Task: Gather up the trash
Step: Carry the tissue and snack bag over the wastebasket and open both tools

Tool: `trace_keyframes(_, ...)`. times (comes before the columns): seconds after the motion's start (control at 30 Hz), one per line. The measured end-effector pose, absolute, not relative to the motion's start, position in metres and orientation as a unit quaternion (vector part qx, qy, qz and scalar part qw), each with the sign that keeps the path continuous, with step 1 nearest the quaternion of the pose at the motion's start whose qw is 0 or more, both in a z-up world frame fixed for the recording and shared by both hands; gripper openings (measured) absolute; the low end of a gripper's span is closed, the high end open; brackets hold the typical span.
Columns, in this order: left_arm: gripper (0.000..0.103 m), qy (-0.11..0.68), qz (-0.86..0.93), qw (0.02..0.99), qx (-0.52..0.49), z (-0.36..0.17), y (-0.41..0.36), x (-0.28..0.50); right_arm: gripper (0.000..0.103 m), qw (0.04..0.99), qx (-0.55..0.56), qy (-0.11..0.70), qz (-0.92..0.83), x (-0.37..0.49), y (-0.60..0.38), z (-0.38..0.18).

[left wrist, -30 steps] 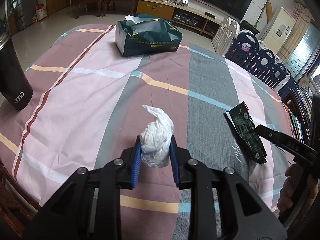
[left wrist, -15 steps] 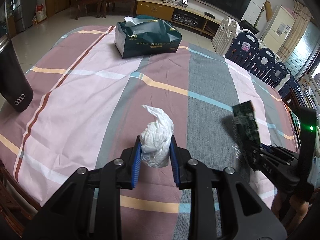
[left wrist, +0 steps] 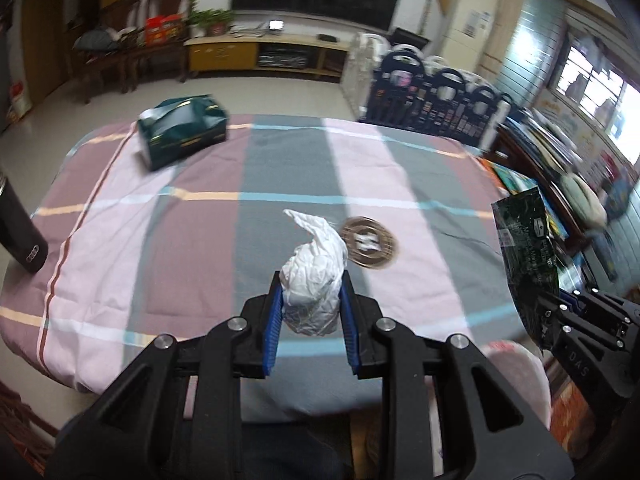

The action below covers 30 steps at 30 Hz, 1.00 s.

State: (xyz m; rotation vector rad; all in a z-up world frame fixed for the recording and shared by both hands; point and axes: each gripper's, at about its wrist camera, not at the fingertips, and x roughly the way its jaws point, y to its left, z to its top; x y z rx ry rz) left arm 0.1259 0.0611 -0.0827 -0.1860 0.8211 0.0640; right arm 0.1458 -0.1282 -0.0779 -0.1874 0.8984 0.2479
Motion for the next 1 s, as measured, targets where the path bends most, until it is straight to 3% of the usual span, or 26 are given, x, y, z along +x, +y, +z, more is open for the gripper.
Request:
trace_keyframes(0.47, 0.027, 0.419, -0.143, 0.896, -0.024, -0.059, -0.089, 0.045, 0.011, 0.881, -0.004, 0.468, 0.068, 0.026, -0.252, -0.054)
trace_keyframes(0.67, 0.027, 0.454, -0.152, 0.878, -0.012, -0.082, -0.117, 0.043, 0.011, 0.86, 0.024, 0.506, 0.053, 0.004, -0.272, -0.085)
trace_keyframes(1.0, 0.027, 0.487, -0.179, 0.855, 0.021, -0.113, -0.15, 0.045, 0.011, 0.862, 0.037, 0.504, 0.038, 0.005, -0.283, -0.088)
